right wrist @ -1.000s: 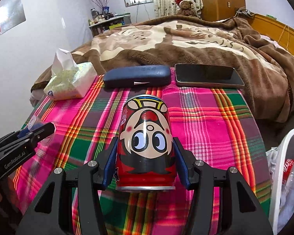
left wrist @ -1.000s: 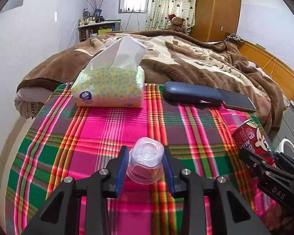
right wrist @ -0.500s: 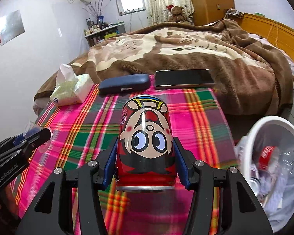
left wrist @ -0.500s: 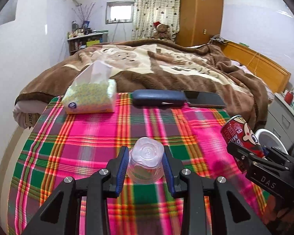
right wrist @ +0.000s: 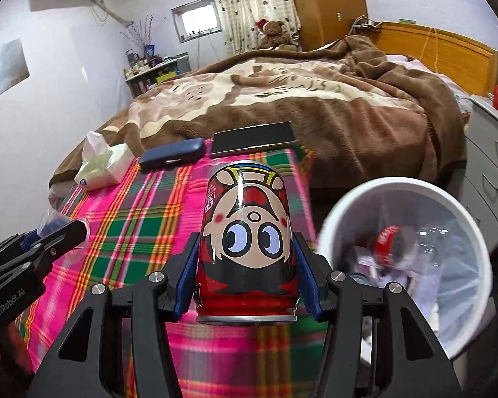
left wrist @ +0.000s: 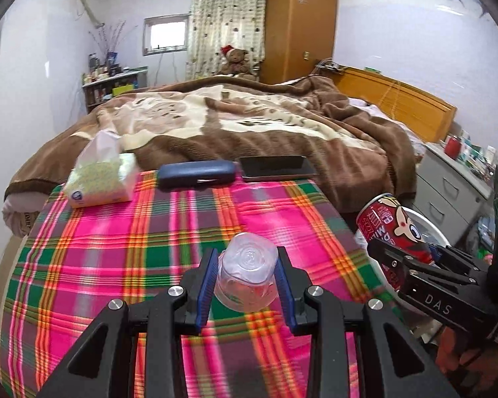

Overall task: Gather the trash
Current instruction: 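Carry the clear cup and red can over the white trash bin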

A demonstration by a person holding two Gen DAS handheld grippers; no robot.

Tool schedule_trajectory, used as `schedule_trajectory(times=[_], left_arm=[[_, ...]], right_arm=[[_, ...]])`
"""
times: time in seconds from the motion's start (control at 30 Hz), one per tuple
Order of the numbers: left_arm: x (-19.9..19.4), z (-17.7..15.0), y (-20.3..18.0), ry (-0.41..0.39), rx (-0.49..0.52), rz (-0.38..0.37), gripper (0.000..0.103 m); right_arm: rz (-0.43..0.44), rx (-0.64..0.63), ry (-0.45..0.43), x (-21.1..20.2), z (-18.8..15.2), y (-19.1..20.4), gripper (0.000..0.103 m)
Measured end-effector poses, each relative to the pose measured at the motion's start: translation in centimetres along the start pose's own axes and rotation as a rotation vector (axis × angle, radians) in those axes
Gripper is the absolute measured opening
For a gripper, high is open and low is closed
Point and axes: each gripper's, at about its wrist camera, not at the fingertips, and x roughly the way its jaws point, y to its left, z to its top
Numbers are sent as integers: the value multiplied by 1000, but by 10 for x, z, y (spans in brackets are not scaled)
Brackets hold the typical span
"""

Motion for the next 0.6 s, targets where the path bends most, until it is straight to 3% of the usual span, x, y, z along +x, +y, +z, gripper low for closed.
schedule_trajectory(times=[0.6], left_arm=[[-6,1,-124,-12,118,-165,35]], right_arm=[[-119,127,-77,-56,-11,-93,54]])
